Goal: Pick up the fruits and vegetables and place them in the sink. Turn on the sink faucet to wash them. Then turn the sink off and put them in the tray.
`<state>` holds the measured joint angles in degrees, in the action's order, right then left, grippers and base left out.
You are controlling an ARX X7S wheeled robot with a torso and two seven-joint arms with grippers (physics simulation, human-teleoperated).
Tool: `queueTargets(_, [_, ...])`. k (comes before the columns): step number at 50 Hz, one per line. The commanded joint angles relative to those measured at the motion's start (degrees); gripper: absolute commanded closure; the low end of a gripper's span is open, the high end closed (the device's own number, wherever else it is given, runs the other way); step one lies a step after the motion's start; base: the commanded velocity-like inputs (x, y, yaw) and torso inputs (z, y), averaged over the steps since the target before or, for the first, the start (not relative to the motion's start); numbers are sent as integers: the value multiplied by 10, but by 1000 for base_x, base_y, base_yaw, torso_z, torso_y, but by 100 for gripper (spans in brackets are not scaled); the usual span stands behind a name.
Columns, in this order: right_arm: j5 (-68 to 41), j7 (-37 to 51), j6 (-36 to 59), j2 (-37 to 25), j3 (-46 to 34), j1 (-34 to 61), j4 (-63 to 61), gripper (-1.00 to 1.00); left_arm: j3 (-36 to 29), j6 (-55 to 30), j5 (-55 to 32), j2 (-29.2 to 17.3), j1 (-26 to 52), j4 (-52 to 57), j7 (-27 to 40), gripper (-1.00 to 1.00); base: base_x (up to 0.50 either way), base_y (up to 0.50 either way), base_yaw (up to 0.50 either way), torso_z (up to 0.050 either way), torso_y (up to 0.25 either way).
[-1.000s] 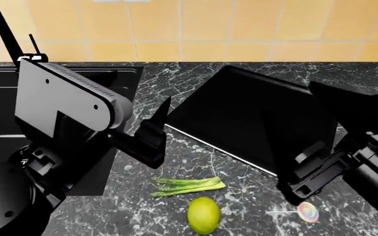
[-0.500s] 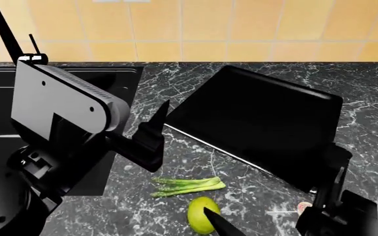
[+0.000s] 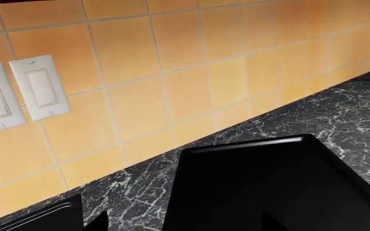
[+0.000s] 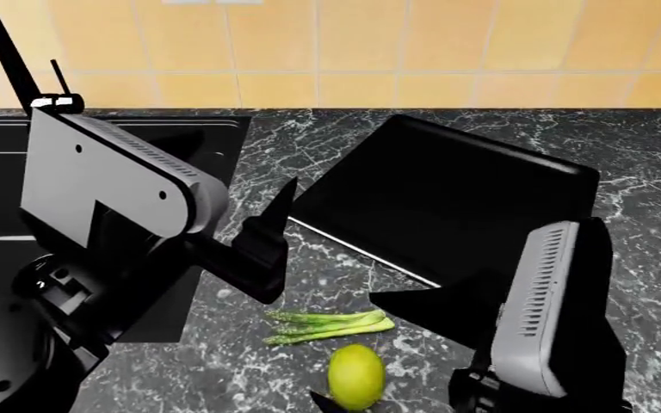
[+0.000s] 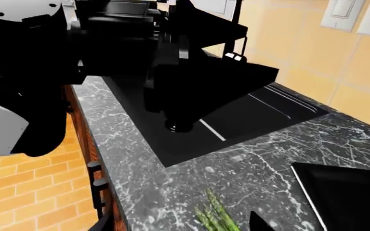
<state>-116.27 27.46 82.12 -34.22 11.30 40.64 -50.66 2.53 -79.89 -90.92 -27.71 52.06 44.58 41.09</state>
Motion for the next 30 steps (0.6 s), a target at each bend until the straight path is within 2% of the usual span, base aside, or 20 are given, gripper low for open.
queueTargets(1, [53,18,33,2,-71,16,25,-100,-10,6,9,-5,0,1,-6,-100,0,0,0,0,0])
queueTargets(14, [111,-6,55,-12,-102,-4,25,-100,-14,16,2,-15,2,1,0,-100,0,0,0,0,0])
queueTargets(30, [254,-111,58,-9,-128,-63,-1,-100,-23,26,25,-19,-5,3,-18,-100,0,0,0,0,0])
